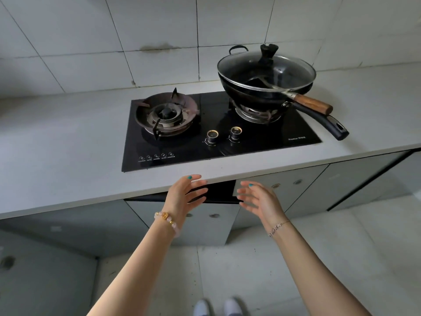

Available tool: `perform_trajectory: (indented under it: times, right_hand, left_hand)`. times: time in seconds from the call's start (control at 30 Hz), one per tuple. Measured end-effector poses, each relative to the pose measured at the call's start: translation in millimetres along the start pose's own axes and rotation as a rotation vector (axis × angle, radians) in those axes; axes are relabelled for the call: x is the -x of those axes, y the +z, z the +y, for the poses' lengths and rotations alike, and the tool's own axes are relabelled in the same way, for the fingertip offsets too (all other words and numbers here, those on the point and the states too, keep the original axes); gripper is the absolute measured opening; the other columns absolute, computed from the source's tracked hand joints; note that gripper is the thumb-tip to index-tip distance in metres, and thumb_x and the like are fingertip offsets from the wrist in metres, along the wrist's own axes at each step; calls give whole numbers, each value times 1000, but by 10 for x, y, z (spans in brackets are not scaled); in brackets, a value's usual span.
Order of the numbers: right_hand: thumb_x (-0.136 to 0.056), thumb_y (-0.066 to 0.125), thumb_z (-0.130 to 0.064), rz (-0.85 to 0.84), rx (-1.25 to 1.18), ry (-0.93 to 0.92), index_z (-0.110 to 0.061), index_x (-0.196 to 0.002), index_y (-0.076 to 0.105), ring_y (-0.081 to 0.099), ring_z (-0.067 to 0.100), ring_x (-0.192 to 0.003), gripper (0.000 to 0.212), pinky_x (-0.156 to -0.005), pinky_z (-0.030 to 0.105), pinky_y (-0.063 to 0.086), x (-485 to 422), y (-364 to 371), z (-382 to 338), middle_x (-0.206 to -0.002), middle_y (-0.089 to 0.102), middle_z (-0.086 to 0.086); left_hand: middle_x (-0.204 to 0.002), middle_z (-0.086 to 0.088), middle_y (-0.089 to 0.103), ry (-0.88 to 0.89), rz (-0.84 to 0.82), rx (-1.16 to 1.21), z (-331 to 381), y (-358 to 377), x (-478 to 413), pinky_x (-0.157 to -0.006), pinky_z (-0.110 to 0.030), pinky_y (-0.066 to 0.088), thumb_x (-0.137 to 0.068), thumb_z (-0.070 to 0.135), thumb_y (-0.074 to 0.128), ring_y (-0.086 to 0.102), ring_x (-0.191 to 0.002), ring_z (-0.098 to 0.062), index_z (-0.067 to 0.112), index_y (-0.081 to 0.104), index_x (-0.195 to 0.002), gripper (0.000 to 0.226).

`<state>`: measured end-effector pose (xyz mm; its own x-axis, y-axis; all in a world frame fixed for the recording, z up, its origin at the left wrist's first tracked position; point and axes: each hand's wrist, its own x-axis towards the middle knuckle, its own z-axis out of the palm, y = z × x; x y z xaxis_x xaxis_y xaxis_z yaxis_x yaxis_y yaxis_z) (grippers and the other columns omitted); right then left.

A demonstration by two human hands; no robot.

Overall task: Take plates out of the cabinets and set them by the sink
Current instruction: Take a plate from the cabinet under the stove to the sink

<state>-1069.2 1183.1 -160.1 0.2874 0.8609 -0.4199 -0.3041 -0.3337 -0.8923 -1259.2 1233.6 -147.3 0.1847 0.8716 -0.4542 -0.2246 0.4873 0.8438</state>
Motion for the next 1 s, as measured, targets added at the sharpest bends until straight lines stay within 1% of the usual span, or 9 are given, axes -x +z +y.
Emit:
perform_trajectory:
  times: [0.17, 0.3, 0.37, 0.47, 0.57, 0.7, 0.77, 0.87, 1.0]
  right_hand:
    - [-96, 42, -11, 6, 33, 19, -11, -97, 66, 64, 20, -80, 24, -80, 35, 53, -203, -52, 68, -85, 69, 6]
    - [-97, 40, -12, -3, 103, 27, -12, -93, 65, 63, 18, -82, 25, -81, 34, 52, -440, -143, 117, -87, 68, 6]
    - [-97, 39, -14, -34, 135, 43, -13, -93, 65, 63, 17, -87, 26, -85, 34, 50, -582, -210, 166, -92, 68, 6]
    - [-99, 33, -19, -125, 216, 82, -12, -104, 64, 58, 20, -107, 32, -100, 38, 43, -813, -356, 249, -104, 67, 5]
    - [-101, 29, -26, -243, 289, 140, -13, -112, 62, 52, 21, -120, 37, -108, 41, 37, -1044, -502, 317, -115, 63, 5]
    - [-102, 22, -36, -401, 379, 223, -13, -120, 60, 46, 19, -127, 47, -111, 40, 29, -1255, -650, 409, -120, 61, 3]
    - [-102, 20, -38, -468, 415, 254, -11, -124, 58, 43, 17, -130, 52, -113, 39, 26, -1290, -711, 441, -128, 59, 4]
    - [-102, 18, -39, -546, 439, 270, -8, -129, 56, 38, 18, -135, 56, -113, 34, 24, -1309, -773, 474, -141, 50, 5]
    - [-103, 13, -38, -618, 480, 253, -5, -129, 56, 39, 20, -135, 60, -112, 30, 22, -1318, -805, 459, -141, 49, 9]
  left_hand:
    - [-98, -4, 71, -40, 23, -36, -166, -41, -157, -81, -35, 53, -98, 23, 39, 66, -91, -22, 12, 62, -103, 25]
    - [-96, -4, 70, -84, 77, -5, -340, -34, -186, -85, -38, 53, -99, 20, 36, 65, -88, -22, 12, 62, -103, 27]
    - [-95, -4, 70, -102, 114, 25, -430, -15, -189, -86, -39, 53, -99, 20, 35, 65, -88, -22, 12, 62, -102, 28]
    - [-95, -4, 70, -136, 168, 94, -562, 62, -188, -89, -41, 51, -99, 23, 35, 64, -91, -23, 13, 63, -101, 30]
    - [-97, -5, 70, -171, 237, 159, -721, 217, -172, -91, -42, 50, -98, 25, 35, 64, -94, -24, 12, 64, -101, 31]
    - [-96, -3, 71, -172, 359, 260, -953, 476, -74, -87, -39, 51, -99, 27, 33, 65, -91, -22, 13, 64, -101, 34]
    - [-94, -3, 72, -162, 421, 320, -1073, 585, 14, -84, -38, 52, -99, 27, 33, 65, -87, -20, 13, 64, -100, 34]
    - [-94, -4, 72, -169, 481, 368, -1270, 734, 187, -86, -40, 51, -99, 28, 35, 66, -85, -21, 12, 65, -98, 34]
    - [-89, -3, 73, -160, 547, 394, -1445, 857, 390, -91, -43, 48, -98, 29, 35, 65, -85, -23, 12, 65, -97, 34]
